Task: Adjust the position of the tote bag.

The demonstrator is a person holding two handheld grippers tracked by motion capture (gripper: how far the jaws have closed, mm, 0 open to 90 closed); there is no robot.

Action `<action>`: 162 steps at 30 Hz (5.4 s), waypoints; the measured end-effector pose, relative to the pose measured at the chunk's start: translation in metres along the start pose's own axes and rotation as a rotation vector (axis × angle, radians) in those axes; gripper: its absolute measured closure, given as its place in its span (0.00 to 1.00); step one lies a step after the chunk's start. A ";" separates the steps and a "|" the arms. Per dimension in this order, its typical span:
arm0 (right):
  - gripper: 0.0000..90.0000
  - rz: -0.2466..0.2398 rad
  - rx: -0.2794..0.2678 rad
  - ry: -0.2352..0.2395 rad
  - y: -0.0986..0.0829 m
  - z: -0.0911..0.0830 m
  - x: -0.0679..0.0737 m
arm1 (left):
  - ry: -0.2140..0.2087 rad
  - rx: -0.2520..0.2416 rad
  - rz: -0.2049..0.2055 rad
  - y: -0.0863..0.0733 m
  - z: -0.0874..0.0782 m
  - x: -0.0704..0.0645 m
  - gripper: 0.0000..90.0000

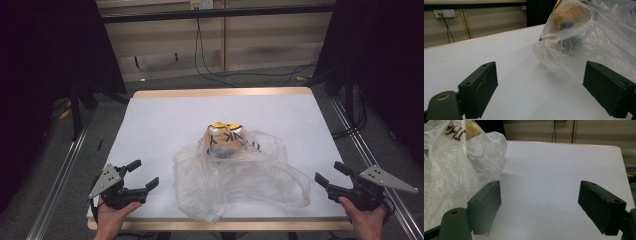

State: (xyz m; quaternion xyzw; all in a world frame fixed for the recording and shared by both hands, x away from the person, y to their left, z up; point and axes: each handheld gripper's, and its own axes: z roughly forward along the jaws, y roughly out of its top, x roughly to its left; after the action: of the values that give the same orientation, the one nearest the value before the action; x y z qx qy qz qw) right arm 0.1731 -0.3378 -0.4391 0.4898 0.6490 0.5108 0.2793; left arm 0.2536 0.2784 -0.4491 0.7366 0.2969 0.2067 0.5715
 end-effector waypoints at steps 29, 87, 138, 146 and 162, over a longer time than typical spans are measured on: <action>0.40 -0.069 -0.001 0.138 0.014 -0.010 0.020 | -0.132 0.095 0.044 0.014 0.001 -0.030 0.51; 0.89 -0.144 0.220 0.331 -0.001 0.022 0.043 | -0.557 0.432 0.254 -0.002 0.089 -0.133 0.98; 0.98 -0.157 -0.030 0.442 0.087 0.047 0.058 | -0.468 0.054 0.131 0.094 0.057 -0.081 0.99; 0.98 -0.166 -0.098 0.441 0.111 0.048 0.057 | -0.433 -0.031 0.156 0.128 0.049 -0.069 0.99; 0.98 -0.166 -0.186 0.414 0.165 0.055 0.048 | -0.325 -0.126 0.138 0.168 0.038 -0.034 0.99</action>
State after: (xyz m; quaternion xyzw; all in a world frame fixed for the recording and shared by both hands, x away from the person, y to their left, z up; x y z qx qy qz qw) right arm 0.2611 -0.2727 -0.2958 0.2919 0.6806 0.6332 0.2252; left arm 0.2868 0.1990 -0.2957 0.7418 0.1357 0.1418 0.6413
